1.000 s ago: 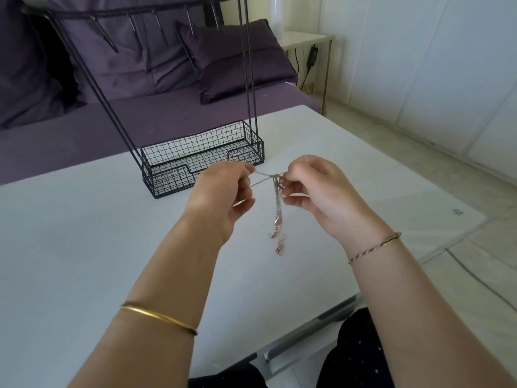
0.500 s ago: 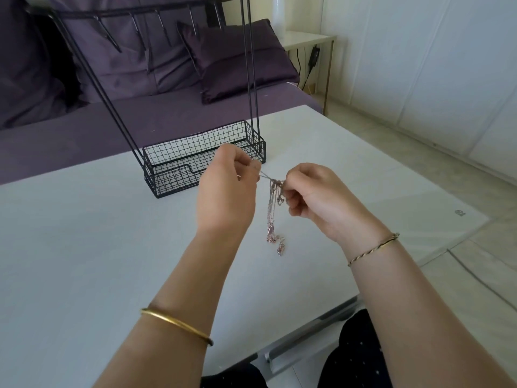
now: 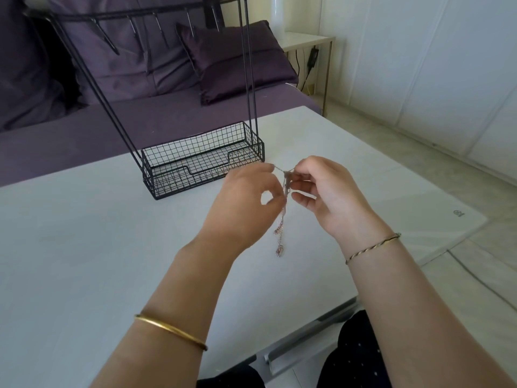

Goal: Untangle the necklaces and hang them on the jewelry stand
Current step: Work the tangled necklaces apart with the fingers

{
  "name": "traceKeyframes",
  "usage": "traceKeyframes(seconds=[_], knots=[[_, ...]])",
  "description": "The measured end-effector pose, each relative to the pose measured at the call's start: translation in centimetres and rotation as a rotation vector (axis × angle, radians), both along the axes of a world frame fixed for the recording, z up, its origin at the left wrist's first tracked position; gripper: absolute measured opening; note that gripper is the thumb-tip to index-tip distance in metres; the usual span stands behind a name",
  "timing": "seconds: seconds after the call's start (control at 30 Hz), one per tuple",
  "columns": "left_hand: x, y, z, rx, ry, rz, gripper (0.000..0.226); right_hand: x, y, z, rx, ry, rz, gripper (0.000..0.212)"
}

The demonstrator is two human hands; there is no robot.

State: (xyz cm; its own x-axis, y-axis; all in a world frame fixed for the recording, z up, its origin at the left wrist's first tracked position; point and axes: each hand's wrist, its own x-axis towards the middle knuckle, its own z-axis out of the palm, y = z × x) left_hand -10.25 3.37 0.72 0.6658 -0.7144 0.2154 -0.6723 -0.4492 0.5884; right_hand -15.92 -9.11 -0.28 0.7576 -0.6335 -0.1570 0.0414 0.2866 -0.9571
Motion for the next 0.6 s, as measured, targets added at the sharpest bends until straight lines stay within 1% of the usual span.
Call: traceKeyframes(seconds=[0.07, 0.17, 0.23, 0.33, 0.4, 0.43, 0.5, 0.6], knots=[[-0.04, -0.02, 0.03, 0.063, -0.062, 0.008, 0.010, 0.09, -0.08, -0.16, -0.004, -0.019, -0.032, 0.008], [-0.09, -0.19, 0.15, 0.051, -0.081, 0.087, 0.019, 0.11, 0.09, -0.05, 0.042, -0.083, -0.020, 0.012], [-0.12, -0.20, 0.23, 0.013, -0.023, 0.138, 0.020, 0.05, 0.21, 0.12, 0.019, -0.096, -0.001, 0.015], [-0.27, -0.28, 0.43, -0.063, 0.181, 0.178, 0.023, 0.01, 0.38, 0.00, -0.151, -0.041, 0.016, 0.017], [-0.32, -0.53, 0.59, -0.156, 0.308, 0.194, 0.018, -0.02, 0.54, -0.03, -0.228, -0.021, 0.030, 0.016], [-0.35, -0.64, 0.66, -0.195, 0.339, 0.200, 0.014, -0.07, 0.62, -0.02, -0.254, -0.021, 0.035, 0.015], [-0.39, -0.73, 0.70, -0.244, 0.347, 0.201, 0.008, -0.11, 0.71, 0.00, -0.305, -0.018, 0.029, 0.014], [-0.38, -0.70, 0.65, -0.248, 0.282, 0.203, 0.004, -0.16, 0.82, 0.00, -0.375, -0.009, -0.001, 0.013]])
